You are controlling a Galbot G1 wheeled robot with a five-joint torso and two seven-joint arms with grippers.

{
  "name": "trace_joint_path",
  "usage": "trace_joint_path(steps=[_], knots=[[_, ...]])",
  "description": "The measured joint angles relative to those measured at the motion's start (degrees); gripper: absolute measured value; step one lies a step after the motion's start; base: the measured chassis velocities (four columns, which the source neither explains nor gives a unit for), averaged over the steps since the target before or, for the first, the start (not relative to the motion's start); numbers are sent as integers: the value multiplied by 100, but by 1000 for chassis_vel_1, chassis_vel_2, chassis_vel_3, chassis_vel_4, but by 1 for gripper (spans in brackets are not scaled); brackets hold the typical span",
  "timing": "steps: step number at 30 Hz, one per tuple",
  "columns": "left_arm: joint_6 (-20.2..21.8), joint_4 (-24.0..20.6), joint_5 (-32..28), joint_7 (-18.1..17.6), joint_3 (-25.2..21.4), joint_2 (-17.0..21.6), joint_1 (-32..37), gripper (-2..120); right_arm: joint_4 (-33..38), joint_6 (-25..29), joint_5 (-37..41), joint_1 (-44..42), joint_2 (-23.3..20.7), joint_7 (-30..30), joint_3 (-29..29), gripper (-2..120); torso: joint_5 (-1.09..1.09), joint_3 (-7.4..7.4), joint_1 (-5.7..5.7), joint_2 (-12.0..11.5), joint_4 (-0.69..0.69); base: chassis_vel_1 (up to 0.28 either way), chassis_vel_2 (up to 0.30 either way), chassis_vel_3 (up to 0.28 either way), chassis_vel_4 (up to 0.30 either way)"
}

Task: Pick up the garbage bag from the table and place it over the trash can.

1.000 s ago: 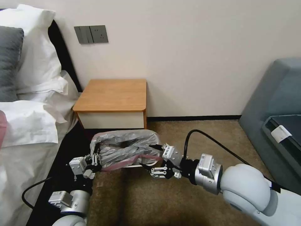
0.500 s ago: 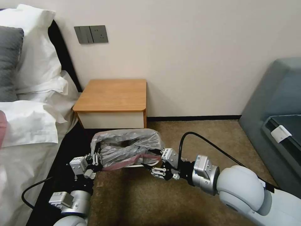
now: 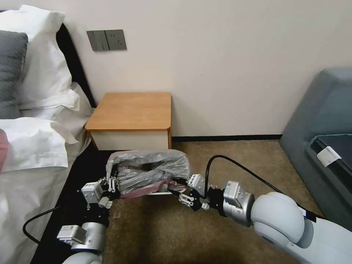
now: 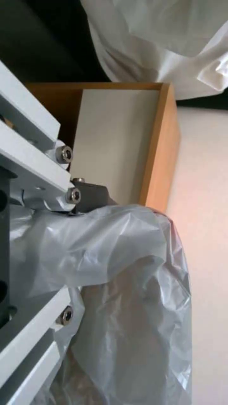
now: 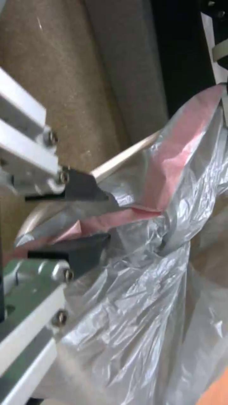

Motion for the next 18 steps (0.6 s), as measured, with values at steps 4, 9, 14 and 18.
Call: trace_joint_path(steps=[4, 9, 14, 18], knots=[[-2, -18, 0, 0, 13, -21, 12, 8, -25, 46, -70, 6, 20, -9, -32, 4, 0, 0, 0, 0, 0, 0, 0, 0, 0], [-3, -24, 2, 0, 23, -33, 17, 8, -25, 93, -148, -18, 44, -10, -51, 0, 0, 0, 0, 0, 0, 0, 0, 0, 0], [5, 12, 2, -12, 19, -52, 8, 8, 162, 225, -121, -109, 25, 3, -29, 0, 0, 0, 0, 0, 0, 0, 0, 0, 0], [37, 70, -29, -79, 18, -59, -13, 8, 325, 230, -67, -230, -50, -23, -1, 0, -1, 0, 0, 0, 0, 0, 0, 0, 0]])
